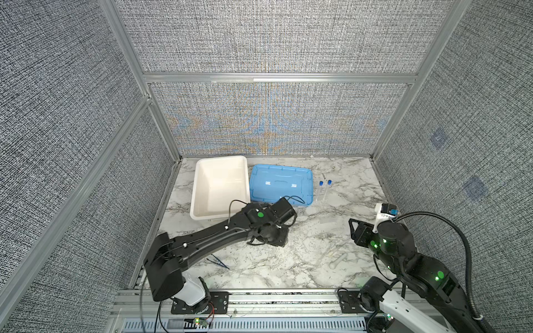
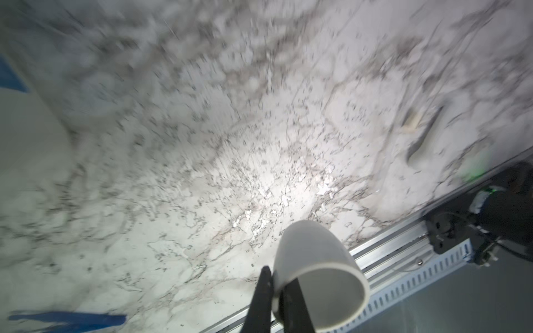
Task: Organize the chemistry lab equipment
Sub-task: 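Carry the white cup with the left gripper down into the white bin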
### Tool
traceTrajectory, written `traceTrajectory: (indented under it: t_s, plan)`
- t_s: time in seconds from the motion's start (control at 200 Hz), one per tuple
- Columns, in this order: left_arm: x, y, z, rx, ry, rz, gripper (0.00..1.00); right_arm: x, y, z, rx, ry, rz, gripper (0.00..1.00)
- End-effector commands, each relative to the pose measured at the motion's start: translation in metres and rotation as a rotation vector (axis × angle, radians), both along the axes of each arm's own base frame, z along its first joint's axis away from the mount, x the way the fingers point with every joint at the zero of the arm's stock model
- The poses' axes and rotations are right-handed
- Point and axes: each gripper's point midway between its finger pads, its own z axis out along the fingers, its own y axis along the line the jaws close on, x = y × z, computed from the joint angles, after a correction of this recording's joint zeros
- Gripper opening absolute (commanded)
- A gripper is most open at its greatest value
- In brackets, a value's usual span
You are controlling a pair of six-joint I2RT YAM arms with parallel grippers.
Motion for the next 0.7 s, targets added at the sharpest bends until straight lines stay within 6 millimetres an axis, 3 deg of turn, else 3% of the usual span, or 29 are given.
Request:
traceTrajectory:
  t_s: [0.0, 0.13, 0.235, 0.325, 0.465, 0.695]
  plan:
    - [0.016, 0.068, 0.035, 0.256, -0.139, 0.060, 0.00, 0.007, -0.008, 0.015, -0.084, -0.063, -0.021, 0.72]
    - [0.048, 0.105, 0.074, 0.280, -0.273, 0.106, 0.00, 0.013, -0.009, 0.023, -0.101, -0.096, -0.035, 0.85]
    - [0.080, 0.140, 0.105, 0.325, -0.382, 0.191, 0.00, 0.015, -0.004, 0.024, -0.112, -0.103, -0.016, 0.87]
    - [0.103, 0.161, 0.115, 0.335, -0.395, 0.264, 0.00, 0.016, -0.001, 0.023, -0.124, -0.099, 0.008, 0.87]
    - [0.134, 0.177, 0.105, 0.299, -0.363, 0.346, 0.00, 0.014, 0.001, 0.018, -0.133, -0.093, 0.028, 0.87]
    - [0.165, 0.185, 0.049, 0.236, -0.166, 0.400, 0.00, 0.012, 0.001, 0.013, -0.185, -0.088, 0.058, 0.88]
